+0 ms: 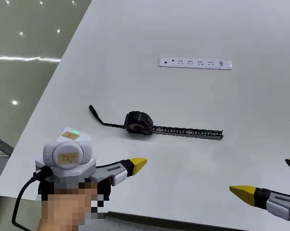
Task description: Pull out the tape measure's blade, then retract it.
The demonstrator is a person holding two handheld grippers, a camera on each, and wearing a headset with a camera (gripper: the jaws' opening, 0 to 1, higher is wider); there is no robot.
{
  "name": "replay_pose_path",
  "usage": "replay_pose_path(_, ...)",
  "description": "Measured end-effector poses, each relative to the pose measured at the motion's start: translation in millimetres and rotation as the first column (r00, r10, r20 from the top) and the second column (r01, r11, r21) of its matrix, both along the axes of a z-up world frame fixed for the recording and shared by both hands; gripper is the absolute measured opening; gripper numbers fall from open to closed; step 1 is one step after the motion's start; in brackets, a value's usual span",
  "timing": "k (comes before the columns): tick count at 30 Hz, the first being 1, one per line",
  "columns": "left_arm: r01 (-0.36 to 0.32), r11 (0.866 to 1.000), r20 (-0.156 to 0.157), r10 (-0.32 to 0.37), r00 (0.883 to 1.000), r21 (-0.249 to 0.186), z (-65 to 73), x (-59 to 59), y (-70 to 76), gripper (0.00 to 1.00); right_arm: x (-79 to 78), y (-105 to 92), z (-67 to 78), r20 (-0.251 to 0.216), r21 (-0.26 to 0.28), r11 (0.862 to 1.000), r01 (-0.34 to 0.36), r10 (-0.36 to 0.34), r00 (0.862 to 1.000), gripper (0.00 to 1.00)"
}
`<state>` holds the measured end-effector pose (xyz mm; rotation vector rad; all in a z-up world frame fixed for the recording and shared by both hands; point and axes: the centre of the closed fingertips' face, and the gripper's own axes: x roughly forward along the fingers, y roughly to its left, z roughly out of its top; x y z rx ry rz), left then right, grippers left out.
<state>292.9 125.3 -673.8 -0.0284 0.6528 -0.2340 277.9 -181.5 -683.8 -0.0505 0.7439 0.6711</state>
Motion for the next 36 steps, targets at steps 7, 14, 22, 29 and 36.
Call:
replay_pose_path(7, -0.047, 0.999, -0.002, 0.047, 0.999, 0.004, -12.0, 25.1, -2.4, 0.98, 13.6, 2.4, -8.1, 0.014, -0.045, 0.997, -0.059, 0.059, 0.998, 1.0)
replay_pose_path(14, -0.084, 0.996, -0.002, 0.084, 0.996, 0.03, -28.8, 44.5, -3.5, 0.97, 26.7, 9.3, -20.8, 0.013, -0.067, 0.992, -0.104, 0.105, 0.994, 1.0)
replay_pose_path(22, -0.113, 0.993, -0.005, 0.113, 0.994, 0.042, -45.6, 57.6, -8.1, 0.94, 37.5, 19.1, -42.8, -0.004, -0.103, 0.979, -0.175, 0.176, 0.984, 0.97)
replay_pose_path(29, -0.131, 0.991, -0.027, 0.132, 0.991, 0.037, -62.9, 66.4, -8.9, 0.93, 50.4, 21.3, -58.1, -0.023, -0.137, 0.964, -0.23, 0.229, 0.973, 0.96)
replay_pose_path(36, -0.154, 0.988, -0.037, 0.155, 0.987, 0.025, -73.0, 74.8, -7.6, 0.92, 65.8, 21.5, -69.4, -0.038, -0.163, 0.948, -0.272, 0.269, 0.962, 0.94)
